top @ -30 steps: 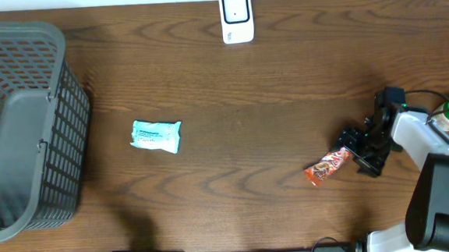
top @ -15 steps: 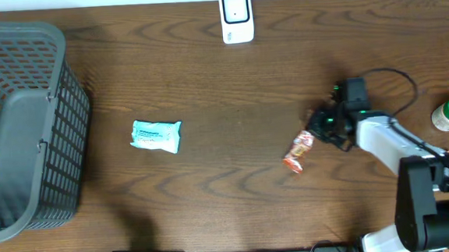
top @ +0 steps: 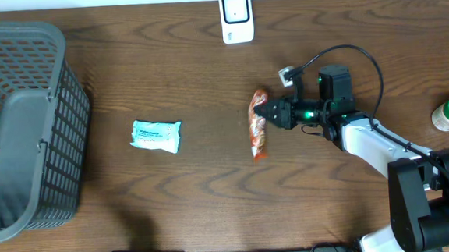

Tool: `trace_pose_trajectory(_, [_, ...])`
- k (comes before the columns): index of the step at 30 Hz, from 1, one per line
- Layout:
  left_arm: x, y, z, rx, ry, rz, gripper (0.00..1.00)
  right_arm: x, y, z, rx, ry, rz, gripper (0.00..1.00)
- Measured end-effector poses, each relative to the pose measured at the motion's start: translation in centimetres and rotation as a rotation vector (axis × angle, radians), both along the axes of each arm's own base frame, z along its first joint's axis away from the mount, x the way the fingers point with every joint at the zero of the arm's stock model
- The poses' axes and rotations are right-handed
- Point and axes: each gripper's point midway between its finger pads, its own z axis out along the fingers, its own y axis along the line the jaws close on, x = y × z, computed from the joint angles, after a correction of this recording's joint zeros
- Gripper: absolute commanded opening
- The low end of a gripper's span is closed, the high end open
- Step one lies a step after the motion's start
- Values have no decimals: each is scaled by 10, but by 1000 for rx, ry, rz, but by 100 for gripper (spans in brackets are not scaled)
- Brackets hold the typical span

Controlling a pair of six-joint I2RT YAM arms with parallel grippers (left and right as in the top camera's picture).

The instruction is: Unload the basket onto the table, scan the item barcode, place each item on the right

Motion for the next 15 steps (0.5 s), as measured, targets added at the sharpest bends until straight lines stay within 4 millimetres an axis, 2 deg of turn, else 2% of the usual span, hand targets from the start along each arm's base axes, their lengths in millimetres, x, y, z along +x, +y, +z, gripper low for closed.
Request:
trace_pose_trajectory(3, [0,0,0,0,0,0,84,-10,6,9,37,-81,95,72])
trace_pose_trajectory(7, [0,0,0,0,2,0,84,-16,11,25,96,-175,174,99])
trace_pose_trajectory(12, [2,0,-3,1,14,0,84,-21,13,29,126,-126,184,99])
trace_pose_trajectory(15, [2,0,-3,1,16,0,84,-29,17,15,92,-13,166,99])
